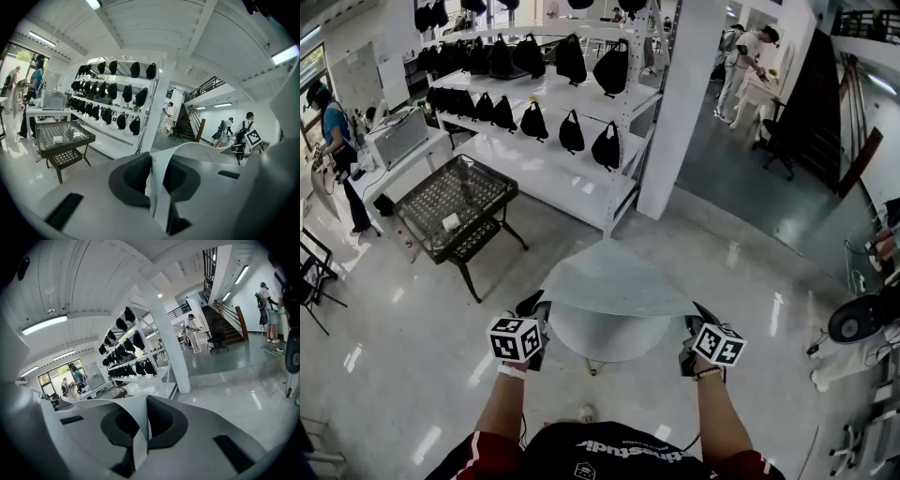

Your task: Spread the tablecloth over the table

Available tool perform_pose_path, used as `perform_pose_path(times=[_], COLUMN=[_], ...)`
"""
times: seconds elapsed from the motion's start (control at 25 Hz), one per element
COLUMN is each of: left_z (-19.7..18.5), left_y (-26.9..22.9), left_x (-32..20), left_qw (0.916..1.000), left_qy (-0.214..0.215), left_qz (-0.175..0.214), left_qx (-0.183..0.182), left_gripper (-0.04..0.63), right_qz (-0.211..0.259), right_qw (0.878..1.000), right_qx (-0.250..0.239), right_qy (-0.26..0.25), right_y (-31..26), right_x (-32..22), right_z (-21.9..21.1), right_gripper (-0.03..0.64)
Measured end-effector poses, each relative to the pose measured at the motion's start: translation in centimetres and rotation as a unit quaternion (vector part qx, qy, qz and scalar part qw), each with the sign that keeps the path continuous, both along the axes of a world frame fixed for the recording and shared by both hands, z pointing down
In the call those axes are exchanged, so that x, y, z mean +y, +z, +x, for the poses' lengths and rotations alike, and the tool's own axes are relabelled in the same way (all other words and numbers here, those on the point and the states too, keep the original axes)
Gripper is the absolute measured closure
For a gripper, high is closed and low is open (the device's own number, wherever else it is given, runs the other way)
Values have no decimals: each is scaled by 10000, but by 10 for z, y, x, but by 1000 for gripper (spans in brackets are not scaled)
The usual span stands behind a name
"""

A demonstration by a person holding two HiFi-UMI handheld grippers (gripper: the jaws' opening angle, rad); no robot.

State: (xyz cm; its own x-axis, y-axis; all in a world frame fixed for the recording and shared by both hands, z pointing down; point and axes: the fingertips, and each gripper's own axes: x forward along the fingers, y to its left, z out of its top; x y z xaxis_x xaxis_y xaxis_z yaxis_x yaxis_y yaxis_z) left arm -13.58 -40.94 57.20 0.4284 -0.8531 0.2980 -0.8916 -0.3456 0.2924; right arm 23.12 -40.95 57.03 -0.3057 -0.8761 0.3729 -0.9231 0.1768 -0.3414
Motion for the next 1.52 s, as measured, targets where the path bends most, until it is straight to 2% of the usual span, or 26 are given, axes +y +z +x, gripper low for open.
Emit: perform_pose_path(times=[0.52,0.72,0.96,1.24,1.52], left_z=[-8,-36,-48,-32,9], left_y=[-2,-46,-78,-63,-59], left_x=[72,85,85,86,73], left_qw=[9991,9952,9910,9940,9957], left_qy=[-209,-596,-753,-577,-120], left_qz=[153,775,1093,844,731], left_qx=[-324,16,154,397,548], left_gripper=[534,545,545,545,545], right_qz=[-88,-268,-395,-544,-460], right_qw=[9997,9990,9988,9942,9788], right_qx=[-227,-367,102,789,1800], right_qy=[53,59,-265,-495,-862], right_y=[13,24,48,62,70], right_x=[14,15,20,30,66], right_z=[-1,-5,-34,-27,-8], right_gripper=[588,588,578,574,553])
